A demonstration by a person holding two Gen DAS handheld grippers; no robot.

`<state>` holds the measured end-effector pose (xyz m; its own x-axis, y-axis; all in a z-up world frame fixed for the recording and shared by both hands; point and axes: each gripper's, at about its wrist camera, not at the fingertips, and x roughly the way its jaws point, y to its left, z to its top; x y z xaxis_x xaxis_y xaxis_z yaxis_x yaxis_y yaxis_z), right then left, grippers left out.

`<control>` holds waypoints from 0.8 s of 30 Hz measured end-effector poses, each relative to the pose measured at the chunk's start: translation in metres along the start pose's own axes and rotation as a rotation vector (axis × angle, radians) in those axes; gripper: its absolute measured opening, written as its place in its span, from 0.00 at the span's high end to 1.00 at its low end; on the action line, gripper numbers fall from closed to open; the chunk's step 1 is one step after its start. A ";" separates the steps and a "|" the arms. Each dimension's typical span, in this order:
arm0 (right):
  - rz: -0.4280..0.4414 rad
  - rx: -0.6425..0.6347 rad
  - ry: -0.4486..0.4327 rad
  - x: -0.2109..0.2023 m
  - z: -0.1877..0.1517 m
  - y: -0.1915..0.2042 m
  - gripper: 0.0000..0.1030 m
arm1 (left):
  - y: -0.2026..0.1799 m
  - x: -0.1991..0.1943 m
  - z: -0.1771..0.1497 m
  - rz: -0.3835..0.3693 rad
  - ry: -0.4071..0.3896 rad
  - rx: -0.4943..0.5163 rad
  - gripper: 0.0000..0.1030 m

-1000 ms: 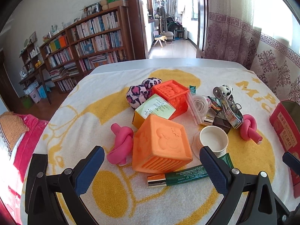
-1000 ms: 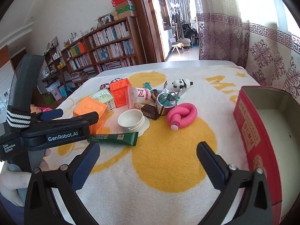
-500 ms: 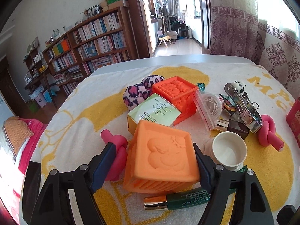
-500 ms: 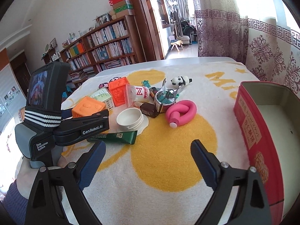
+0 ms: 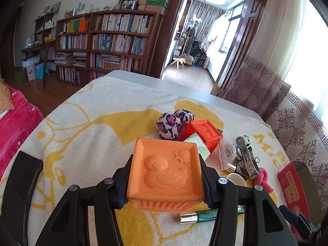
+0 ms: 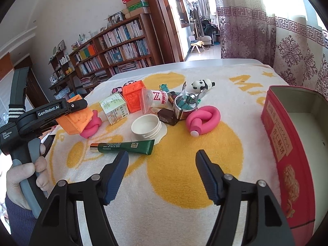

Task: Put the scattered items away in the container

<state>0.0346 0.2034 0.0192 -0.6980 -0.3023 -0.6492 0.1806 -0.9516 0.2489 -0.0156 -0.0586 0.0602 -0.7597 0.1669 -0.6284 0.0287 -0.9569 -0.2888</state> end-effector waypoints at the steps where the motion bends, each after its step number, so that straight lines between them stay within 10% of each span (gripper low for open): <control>1: 0.012 0.005 0.015 0.003 0.000 -0.001 0.30 | 0.006 -0.001 0.000 -0.005 -0.002 -0.017 0.46; 6: 0.064 0.018 0.122 0.019 0.000 0.000 0.34 | 0.026 -0.006 0.000 -0.010 -0.006 -0.083 0.46; 24: 0.084 -0.558 0.298 0.095 0.019 0.105 0.55 | 0.018 -0.014 -0.005 -0.037 -0.008 -0.066 0.45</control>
<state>-0.0258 0.0756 -0.0022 -0.4572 -0.3037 -0.8359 0.6163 -0.7858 -0.0516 -0.0018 -0.0766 0.0604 -0.7659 0.1994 -0.6112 0.0434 -0.9325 -0.3587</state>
